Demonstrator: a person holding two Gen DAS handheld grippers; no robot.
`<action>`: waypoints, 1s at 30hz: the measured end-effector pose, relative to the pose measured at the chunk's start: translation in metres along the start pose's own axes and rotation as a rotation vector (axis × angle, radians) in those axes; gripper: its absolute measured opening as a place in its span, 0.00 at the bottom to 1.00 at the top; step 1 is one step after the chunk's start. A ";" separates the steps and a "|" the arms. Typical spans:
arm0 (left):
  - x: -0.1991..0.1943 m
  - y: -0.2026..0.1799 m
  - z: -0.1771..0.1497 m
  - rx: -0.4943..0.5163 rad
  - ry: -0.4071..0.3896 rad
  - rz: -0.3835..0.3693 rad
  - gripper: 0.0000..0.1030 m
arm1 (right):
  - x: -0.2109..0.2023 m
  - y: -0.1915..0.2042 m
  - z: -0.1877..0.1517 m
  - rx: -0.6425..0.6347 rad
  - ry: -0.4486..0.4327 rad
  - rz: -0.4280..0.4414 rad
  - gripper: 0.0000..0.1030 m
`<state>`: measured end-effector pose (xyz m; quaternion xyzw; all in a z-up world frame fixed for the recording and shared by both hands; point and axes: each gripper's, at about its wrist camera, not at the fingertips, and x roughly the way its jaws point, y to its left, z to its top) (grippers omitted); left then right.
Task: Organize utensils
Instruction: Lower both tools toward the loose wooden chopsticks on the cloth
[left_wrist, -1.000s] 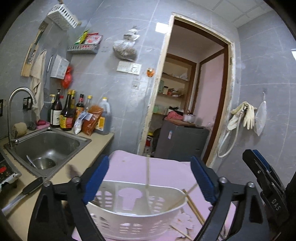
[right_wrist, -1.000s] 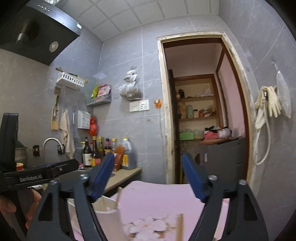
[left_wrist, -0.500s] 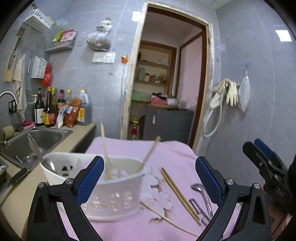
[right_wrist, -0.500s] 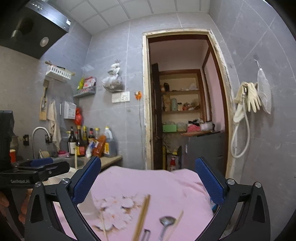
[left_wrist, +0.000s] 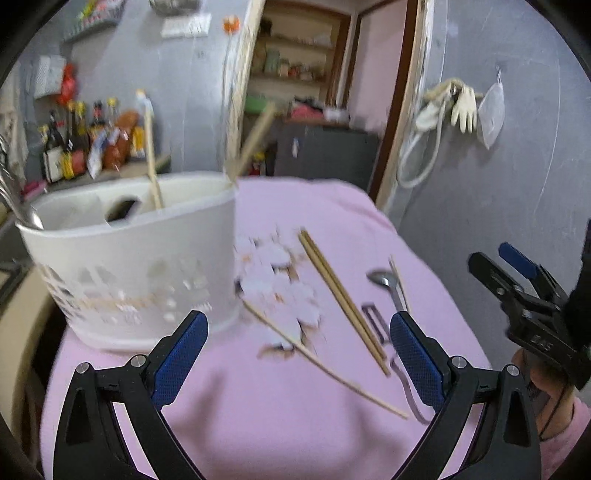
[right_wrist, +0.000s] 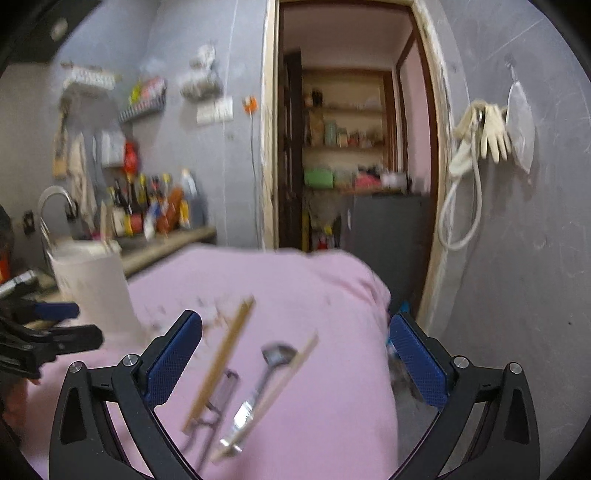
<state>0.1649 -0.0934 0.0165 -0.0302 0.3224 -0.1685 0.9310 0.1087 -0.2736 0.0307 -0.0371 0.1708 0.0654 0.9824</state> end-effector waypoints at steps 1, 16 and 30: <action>0.006 0.000 0.000 -0.005 0.029 -0.007 0.93 | 0.005 -0.002 -0.001 -0.002 0.031 -0.003 0.99; 0.065 0.008 0.001 -0.098 0.295 -0.036 0.46 | 0.069 -0.010 -0.015 -0.036 0.354 0.048 0.49; 0.080 0.006 0.006 -0.090 0.314 0.050 0.22 | 0.105 -0.014 -0.021 -0.017 0.491 0.111 0.27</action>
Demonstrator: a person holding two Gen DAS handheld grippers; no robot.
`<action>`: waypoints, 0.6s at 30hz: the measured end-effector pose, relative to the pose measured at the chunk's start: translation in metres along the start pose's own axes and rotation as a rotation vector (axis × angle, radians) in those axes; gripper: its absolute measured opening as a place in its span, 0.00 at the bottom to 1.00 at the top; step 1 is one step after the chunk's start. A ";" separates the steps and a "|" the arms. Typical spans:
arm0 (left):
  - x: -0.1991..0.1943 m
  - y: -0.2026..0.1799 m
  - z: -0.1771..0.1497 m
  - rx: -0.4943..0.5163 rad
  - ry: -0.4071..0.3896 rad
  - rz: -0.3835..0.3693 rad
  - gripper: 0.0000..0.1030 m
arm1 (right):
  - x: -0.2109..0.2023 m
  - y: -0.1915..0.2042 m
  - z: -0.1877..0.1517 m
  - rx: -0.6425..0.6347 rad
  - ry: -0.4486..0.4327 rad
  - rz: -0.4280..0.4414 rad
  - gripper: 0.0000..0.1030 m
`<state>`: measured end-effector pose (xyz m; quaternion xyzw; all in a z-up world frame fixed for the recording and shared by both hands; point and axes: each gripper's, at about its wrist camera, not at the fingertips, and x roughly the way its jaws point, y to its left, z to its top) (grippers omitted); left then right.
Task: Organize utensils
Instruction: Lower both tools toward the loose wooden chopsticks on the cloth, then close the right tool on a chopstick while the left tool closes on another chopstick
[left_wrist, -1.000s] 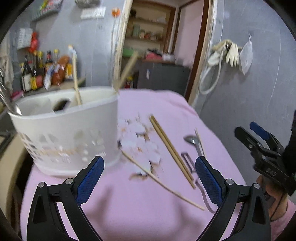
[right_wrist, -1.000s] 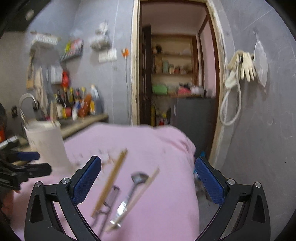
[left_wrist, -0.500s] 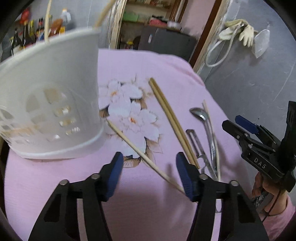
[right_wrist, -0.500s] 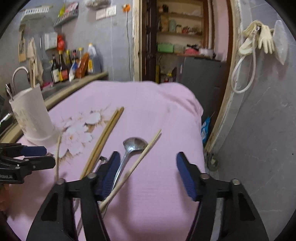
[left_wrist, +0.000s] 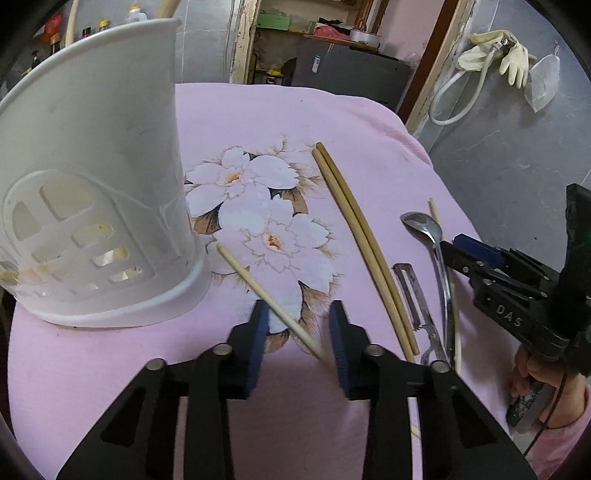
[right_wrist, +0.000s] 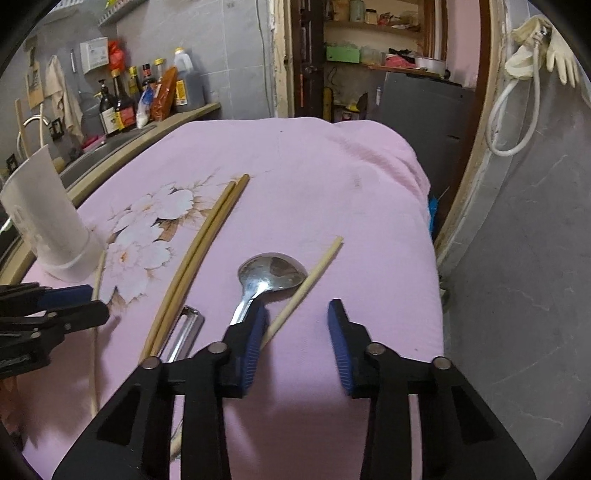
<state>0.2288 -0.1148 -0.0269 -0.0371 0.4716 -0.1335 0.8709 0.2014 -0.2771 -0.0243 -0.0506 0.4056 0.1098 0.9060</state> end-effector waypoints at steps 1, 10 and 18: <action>0.000 -0.001 -0.001 0.005 0.002 0.004 0.17 | -0.001 -0.001 0.000 0.003 0.001 0.005 0.25; 0.008 -0.008 -0.001 0.048 0.041 -0.053 0.13 | -0.014 -0.008 -0.007 0.016 0.032 0.045 0.06; 0.008 -0.027 -0.007 0.197 0.088 -0.129 0.12 | -0.036 -0.005 -0.029 -0.014 0.058 0.045 0.05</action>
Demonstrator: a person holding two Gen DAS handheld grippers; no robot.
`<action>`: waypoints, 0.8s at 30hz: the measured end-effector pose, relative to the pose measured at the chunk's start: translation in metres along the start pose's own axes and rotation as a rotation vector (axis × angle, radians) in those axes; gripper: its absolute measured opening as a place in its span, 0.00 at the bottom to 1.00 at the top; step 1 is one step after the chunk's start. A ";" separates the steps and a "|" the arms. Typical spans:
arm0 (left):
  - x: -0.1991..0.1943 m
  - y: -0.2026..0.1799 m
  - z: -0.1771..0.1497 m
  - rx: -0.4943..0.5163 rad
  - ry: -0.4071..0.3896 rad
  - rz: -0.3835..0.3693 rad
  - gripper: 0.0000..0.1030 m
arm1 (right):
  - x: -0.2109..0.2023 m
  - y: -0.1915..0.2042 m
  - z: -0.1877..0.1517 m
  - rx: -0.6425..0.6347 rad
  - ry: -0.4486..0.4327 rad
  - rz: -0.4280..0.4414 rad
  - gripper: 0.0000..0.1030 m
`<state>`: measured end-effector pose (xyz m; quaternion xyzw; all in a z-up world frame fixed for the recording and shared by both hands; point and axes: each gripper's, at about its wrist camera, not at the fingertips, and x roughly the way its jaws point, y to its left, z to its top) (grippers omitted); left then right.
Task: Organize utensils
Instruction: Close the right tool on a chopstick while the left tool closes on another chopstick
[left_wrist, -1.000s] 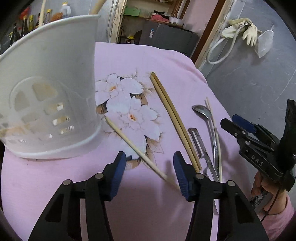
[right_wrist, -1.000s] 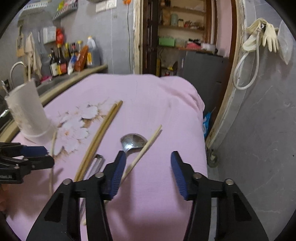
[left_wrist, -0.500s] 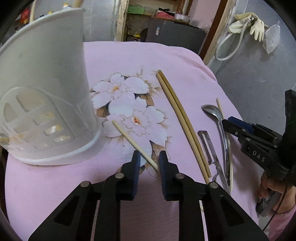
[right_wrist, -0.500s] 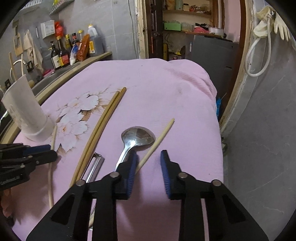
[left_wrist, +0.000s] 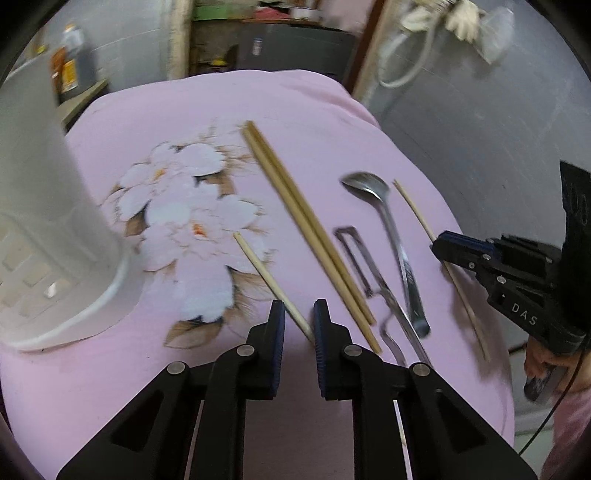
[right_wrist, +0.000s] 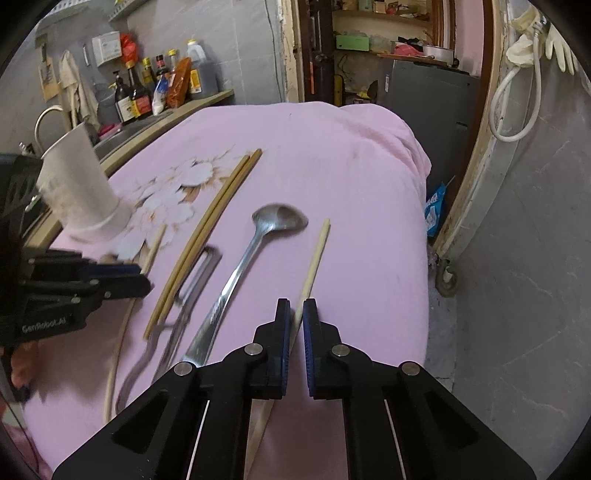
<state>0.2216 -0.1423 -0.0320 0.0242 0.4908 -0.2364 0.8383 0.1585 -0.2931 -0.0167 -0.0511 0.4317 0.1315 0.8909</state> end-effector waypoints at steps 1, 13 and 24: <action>0.000 -0.003 0.000 0.024 0.009 -0.011 0.11 | -0.002 0.001 -0.002 -0.001 0.002 0.001 0.05; 0.010 -0.008 0.007 0.047 0.085 -0.013 0.12 | 0.014 0.000 0.012 0.003 0.044 -0.006 0.08; 0.007 -0.001 0.008 -0.058 0.056 -0.022 0.02 | 0.015 -0.005 0.016 0.138 0.036 0.022 0.03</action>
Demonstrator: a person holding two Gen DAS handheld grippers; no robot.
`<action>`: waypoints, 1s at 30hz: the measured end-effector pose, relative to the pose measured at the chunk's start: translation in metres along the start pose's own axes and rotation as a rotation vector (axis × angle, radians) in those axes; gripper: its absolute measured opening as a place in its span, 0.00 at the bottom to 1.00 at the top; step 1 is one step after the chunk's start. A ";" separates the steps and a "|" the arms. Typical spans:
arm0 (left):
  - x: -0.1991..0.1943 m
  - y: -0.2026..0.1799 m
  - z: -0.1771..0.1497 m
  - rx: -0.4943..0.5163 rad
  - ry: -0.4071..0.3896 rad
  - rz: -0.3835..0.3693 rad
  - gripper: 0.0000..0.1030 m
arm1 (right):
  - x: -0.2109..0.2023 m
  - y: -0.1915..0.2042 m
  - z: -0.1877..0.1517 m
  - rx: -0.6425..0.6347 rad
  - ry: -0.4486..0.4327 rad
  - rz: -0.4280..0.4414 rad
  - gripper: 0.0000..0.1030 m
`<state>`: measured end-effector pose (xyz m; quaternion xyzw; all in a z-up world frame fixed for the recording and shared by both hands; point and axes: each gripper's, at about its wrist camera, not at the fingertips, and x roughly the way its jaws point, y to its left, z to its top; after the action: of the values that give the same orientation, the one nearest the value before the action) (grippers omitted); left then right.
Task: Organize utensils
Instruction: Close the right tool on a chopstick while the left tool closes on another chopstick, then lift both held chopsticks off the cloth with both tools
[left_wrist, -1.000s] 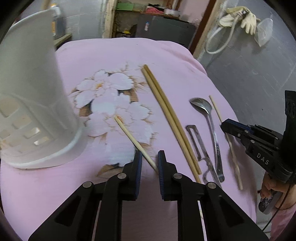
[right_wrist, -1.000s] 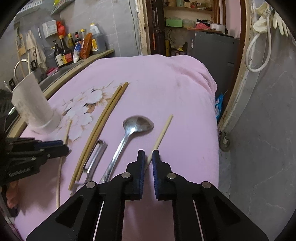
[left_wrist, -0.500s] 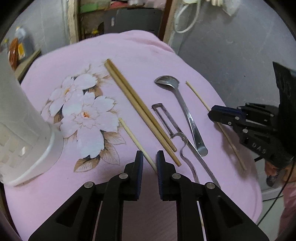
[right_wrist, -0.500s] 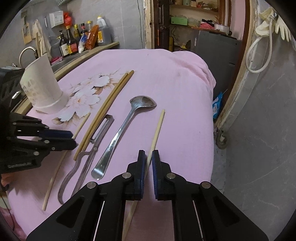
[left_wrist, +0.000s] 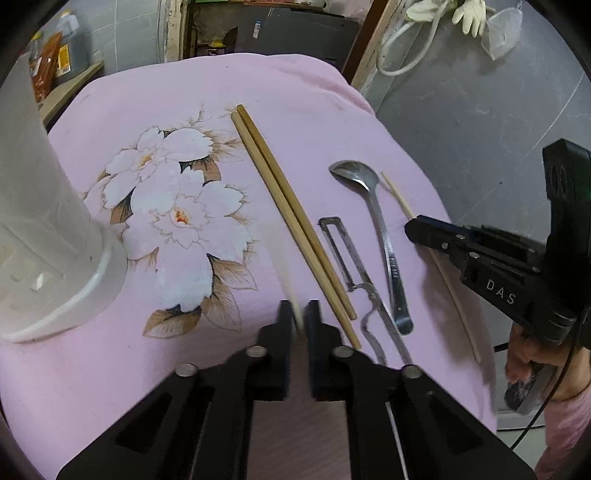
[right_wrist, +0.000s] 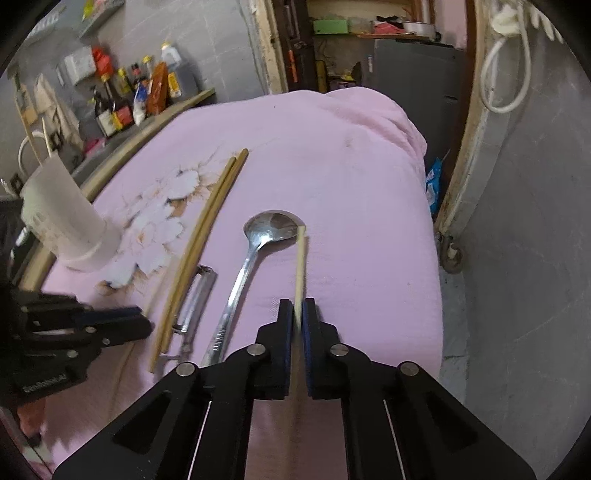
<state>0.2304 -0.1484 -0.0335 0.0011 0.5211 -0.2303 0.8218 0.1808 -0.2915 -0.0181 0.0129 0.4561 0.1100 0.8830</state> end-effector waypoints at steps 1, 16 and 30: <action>-0.002 0.001 -0.001 -0.001 -0.017 -0.004 0.02 | -0.003 -0.002 -0.001 0.020 -0.019 0.022 0.03; -0.100 -0.009 -0.038 0.032 -0.561 -0.030 0.02 | -0.103 0.062 -0.035 -0.063 -0.660 0.114 0.03; -0.184 0.012 -0.038 0.024 -0.992 0.087 0.02 | -0.145 0.131 -0.011 -0.178 -1.037 0.180 0.03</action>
<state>0.1379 -0.0587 0.1038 -0.0774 0.0643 -0.1747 0.9795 0.0671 -0.1946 0.1077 0.0298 -0.0541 0.2029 0.9773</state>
